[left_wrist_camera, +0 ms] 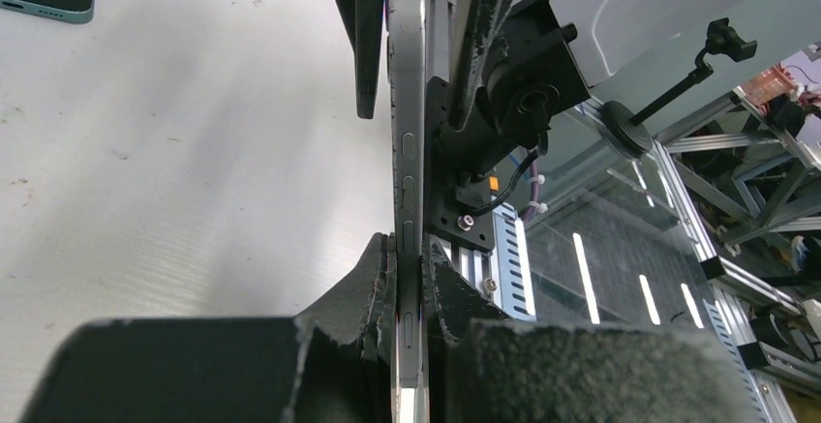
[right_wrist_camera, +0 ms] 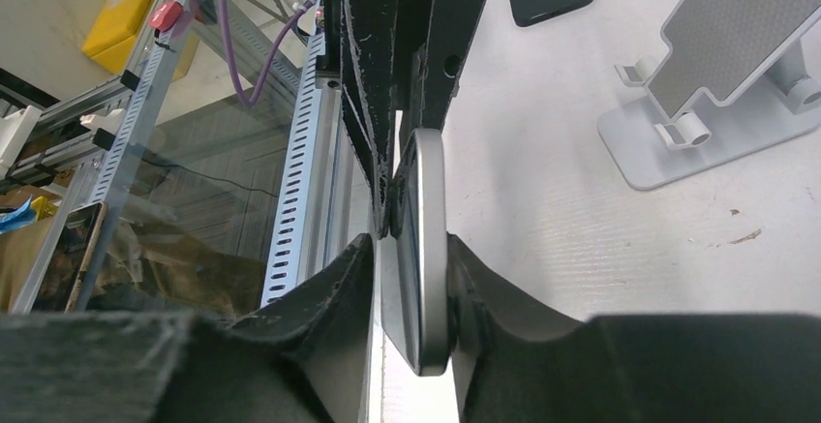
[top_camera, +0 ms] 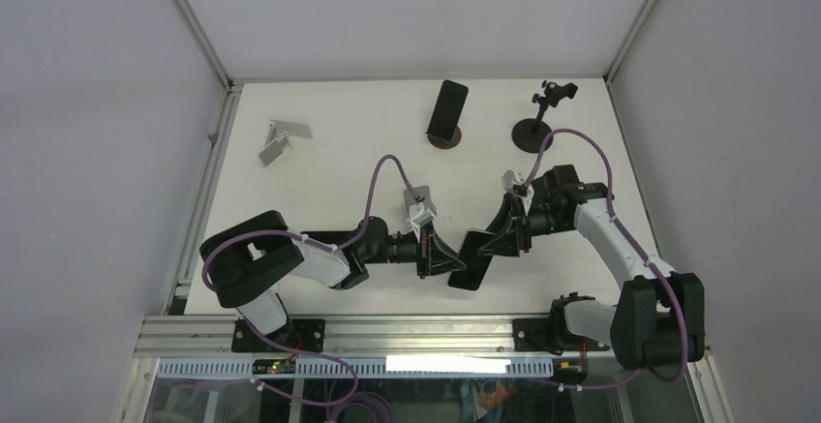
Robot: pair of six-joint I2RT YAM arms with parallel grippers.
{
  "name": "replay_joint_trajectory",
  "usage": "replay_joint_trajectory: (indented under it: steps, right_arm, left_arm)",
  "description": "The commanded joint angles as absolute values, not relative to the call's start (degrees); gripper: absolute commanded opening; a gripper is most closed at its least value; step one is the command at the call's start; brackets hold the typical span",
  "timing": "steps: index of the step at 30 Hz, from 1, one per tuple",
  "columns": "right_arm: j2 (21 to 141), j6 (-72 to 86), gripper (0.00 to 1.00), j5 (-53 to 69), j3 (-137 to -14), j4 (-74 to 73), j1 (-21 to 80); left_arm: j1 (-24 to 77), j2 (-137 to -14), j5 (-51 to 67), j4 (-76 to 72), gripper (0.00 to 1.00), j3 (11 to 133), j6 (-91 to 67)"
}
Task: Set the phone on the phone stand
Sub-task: Pick up the phone at the center of the board, then place the phone on the phone stand.
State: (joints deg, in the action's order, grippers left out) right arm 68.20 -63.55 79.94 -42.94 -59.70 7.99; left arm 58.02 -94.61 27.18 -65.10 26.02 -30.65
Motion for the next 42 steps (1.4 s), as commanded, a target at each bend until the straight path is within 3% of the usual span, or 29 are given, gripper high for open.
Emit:
replay_joint_trajectory:
  steps: [1, 6, 16, 30, 42]
  right_arm:
    - [68.3, -64.5, 0.3, 82.2, -44.2, -59.3, 8.5]
    - [68.3, -62.3, 0.0, 82.6, -44.7, -58.2, 8.5]
    - [67.9, -59.4, 0.0, 80.4, -46.9, -57.5, 7.1]
    - [66.9, -55.8, 0.0, 74.6, -49.6, -57.2, 0.4]
    - [67.2, -55.5, 0.0, 73.3, -49.8, -56.9, 0.2]
  left_arm:
    - [57.4, -93.8, 26.8, -73.6, 0.0, 28.0, -29.3]
    - [57.4, -93.3, 25.3, -73.8, 0.0, 27.1, -29.2]
    - [57.2, -87.4, 18.6, -67.3, 0.49, 23.4, -27.9]
    - [57.1, -64.6, 7.9, -23.4, 0.68, 28.4, -14.2]
    - [55.2, -57.9, -7.7, 1.4, 0.8, 38.1, -12.8]
